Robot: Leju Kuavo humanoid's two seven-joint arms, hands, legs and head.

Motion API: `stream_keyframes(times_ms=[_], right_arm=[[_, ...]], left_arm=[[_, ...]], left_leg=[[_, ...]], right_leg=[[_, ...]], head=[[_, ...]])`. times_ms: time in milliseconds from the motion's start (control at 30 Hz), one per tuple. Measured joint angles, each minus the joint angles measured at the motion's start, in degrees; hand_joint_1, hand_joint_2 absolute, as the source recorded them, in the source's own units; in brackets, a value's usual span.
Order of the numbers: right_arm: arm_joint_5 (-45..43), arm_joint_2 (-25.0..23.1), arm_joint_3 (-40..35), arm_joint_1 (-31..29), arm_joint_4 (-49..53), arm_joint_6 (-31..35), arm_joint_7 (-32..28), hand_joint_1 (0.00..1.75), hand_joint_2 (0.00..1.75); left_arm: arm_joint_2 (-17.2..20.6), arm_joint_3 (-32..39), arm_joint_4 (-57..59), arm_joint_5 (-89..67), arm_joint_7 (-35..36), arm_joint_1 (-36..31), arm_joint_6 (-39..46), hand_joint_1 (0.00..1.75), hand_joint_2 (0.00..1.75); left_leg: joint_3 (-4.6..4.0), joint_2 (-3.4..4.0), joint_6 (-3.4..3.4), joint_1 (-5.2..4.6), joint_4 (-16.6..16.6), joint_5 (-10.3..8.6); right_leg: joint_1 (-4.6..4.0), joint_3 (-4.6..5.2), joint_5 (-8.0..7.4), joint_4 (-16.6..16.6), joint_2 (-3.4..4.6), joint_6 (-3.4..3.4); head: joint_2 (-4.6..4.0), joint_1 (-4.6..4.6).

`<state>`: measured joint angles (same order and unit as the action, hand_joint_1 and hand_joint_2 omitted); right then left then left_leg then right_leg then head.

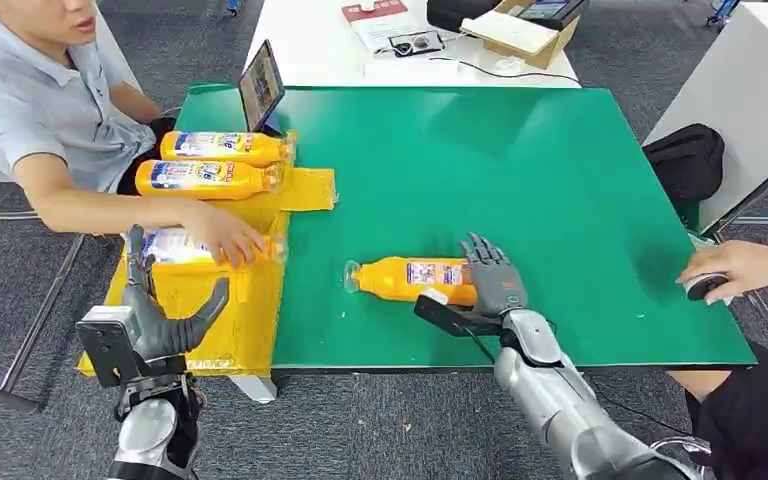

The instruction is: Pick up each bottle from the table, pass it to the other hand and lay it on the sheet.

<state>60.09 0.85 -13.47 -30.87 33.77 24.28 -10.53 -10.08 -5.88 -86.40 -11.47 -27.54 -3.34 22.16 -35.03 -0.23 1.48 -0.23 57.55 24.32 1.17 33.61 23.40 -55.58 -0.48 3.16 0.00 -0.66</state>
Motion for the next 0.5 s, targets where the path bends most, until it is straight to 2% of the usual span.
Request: stream_keyframes(times_ms=[167,200,433,467,500], right_arm=[[-0.4,-0.1,-0.5,-2.6,-3.4,-3.8,1.1,0.00,1.75],[-1.0,-0.1,-0.5,-3.0,-3.9,-4.7,0.7,0.10,1.75],[-4.5,-0.2,-0.3,-4.7,-6.5,-9.3,-3.2,0.10,1.75],[-4.6,-0.2,-0.3,-4.9,-6.8,-9.4,-3.3,0.21,1.75],[-4.6,-0.2,-0.3,-5.0,-6.9,-9.5,-3.4,1.36,1.75]], left_arm=[[0.2,-0.3,0.7,0.0,0.9,-0.2,-1.2,0.00,1.75],[0.3,-0.4,0.9,0.0,0.9,-0.3,-1.4,0.00,1.75],[0.5,-1.0,2.4,0.0,1.0,-1.4,-1.8,0.00,1.75],[0.5,-1.0,2.6,0.0,1.0,-1.5,-1.8,0.00,1.75],[0.5,-1.0,2.8,0.0,1.0,-1.6,-1.8,0.00,1.75]], left_leg=[[0.03,0.02,0.00,-0.01,0.0,0.00],[0.04,0.02,0.00,-0.01,0.0,0.00],[0.24,0.10,0.01,-0.02,0.0,0.00],[0.26,0.10,0.01,-0.02,0.0,0.00],[0.29,0.09,0.01,-0.02,0.0,0.00]], right_leg=[[0.01,0.00,0.00,0.0,0.01,0.00],[0.01,-0.01,0.00,0.0,0.01,0.00],[0.02,-0.14,-0.05,0.0,0.14,0.04],[0.02,-0.16,-0.05,0.0,0.14,0.04],[0.02,-0.20,-0.05,0.0,0.14,0.04]], head=[[0.00,0.00],[0.00,0.02],[0.00,0.02],[0.00,0.00],[0.00,0.02]])
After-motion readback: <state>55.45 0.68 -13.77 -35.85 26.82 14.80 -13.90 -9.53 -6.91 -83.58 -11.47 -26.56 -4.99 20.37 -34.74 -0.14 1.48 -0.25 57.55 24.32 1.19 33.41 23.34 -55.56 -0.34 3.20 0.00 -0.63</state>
